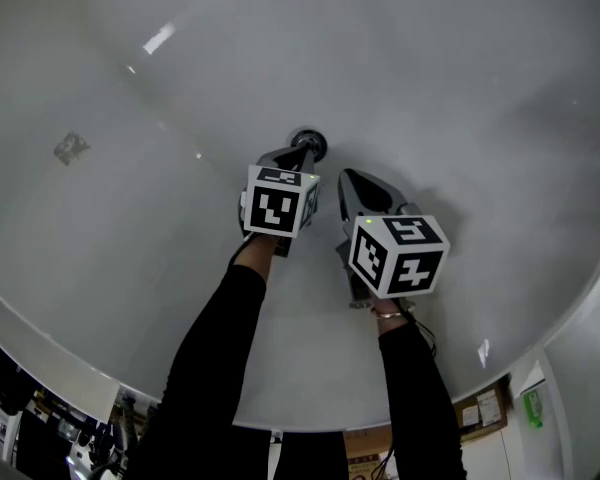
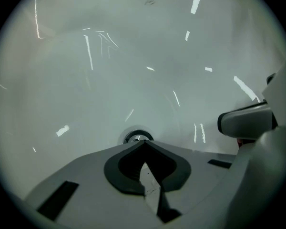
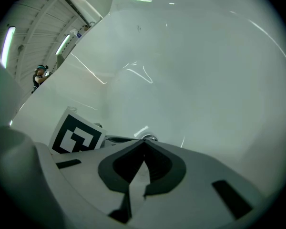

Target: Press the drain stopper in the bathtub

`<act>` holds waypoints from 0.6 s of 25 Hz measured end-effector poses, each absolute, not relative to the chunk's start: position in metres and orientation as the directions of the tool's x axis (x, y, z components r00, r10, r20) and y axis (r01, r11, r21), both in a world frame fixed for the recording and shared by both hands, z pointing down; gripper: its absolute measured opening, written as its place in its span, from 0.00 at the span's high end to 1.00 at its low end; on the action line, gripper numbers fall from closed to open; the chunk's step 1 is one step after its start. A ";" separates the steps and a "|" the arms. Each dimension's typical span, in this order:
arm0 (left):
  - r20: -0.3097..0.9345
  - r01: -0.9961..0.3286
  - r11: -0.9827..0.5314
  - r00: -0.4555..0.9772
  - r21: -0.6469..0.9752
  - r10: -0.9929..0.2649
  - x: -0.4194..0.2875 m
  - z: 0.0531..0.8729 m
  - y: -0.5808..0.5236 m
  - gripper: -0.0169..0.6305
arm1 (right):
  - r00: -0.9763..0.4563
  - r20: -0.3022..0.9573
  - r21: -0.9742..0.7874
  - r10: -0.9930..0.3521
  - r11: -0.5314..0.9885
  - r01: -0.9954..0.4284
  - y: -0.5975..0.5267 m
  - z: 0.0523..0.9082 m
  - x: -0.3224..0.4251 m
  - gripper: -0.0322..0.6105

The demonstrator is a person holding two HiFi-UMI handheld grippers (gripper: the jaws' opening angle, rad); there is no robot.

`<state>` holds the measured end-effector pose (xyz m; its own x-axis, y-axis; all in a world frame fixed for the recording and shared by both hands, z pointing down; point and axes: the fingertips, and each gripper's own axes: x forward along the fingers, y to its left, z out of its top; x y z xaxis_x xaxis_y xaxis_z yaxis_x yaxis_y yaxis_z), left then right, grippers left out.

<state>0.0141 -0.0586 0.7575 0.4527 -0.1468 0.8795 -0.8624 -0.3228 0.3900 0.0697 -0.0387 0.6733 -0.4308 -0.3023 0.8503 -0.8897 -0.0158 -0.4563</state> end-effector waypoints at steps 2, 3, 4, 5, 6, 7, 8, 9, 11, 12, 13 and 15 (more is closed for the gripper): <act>0.877 -0.861 -0.320 0.457 0.395 -0.148 0.013 0.753 -0.059 0.96 | -0.429 0.851 -0.454 -0.304 -0.014 -0.891 -0.041 0.671 0.069 0.95; 0.876 -0.861 -0.319 0.459 0.397 -0.149 0.012 0.751 -0.060 0.96 | -0.427 0.852 -0.452 -0.304 -0.013 -0.892 -0.042 0.670 0.069 0.95; 0.875 -0.861 -0.317 0.461 0.398 -0.151 0.011 0.748 -0.061 0.96 | -0.425 0.853 -0.450 -0.303 -0.012 -0.893 -0.043 0.669 0.068 0.95; 0.874 -0.861 -0.317 0.461 0.398 -0.154 0.010 0.745 -0.062 0.96 | -0.424 0.854 -0.448 -0.301 -0.012 -0.894 -0.043 0.668 0.068 0.95; 0.873 -0.861 -0.317 0.462 0.398 -0.157 0.009 0.741 -0.063 0.96 | -0.422 0.856 -0.446 -0.299 -0.013 -0.895 -0.044 0.667 0.067 0.95; 0.872 -0.861 -0.318 0.462 0.398 -0.160 0.008 0.738 -0.064 0.96 | -0.420 0.858 -0.444 -0.297 -0.013 -0.896 -0.044 0.665 0.066 0.95; 0.872 -0.860 -0.319 0.463 0.397 -0.163 0.007 0.734 -0.064 0.96 | -0.419 0.859 -0.442 -0.295 -0.013 -0.897 -0.044 0.664 0.065 0.95; 0.871 -0.860 -0.320 0.463 0.397 -0.165 0.006 0.730 -0.065 0.96 | -0.419 0.859 -0.442 -0.295 -0.012 -0.897 -0.045 0.662 0.064 0.95; 0.869 -0.860 -0.321 0.464 0.397 -0.170 0.003 0.722 -0.066 0.96 | -0.420 0.858 -0.442 -0.297 -0.007 -0.897 -0.046 0.658 0.061 0.95; 0.868 -0.860 -0.320 0.465 0.397 -0.173 0.002 0.718 -0.066 0.96 | -0.422 0.856 -0.443 -0.299 -0.004 -0.896 -0.047 0.655 0.060 0.95; 0.867 -0.860 -0.319 0.466 0.398 -0.175 0.000 0.714 -0.066 0.96 | -0.425 0.854 -0.445 -0.301 0.000 -0.895 -0.048 0.652 0.058 0.95; 0.866 -0.861 -0.317 0.467 0.398 -0.181 -0.001 0.707 -0.066 0.96 | -0.432 0.849 -0.452 -0.304 0.007 -0.892 -0.050 0.646 0.055 0.95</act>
<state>-0.0013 -0.0657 0.7073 0.4668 -0.1808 0.8657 -0.8609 -0.3168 0.3981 0.0546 -0.0499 0.6461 -0.4322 -0.3040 0.8490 -0.8922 0.0072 -0.4516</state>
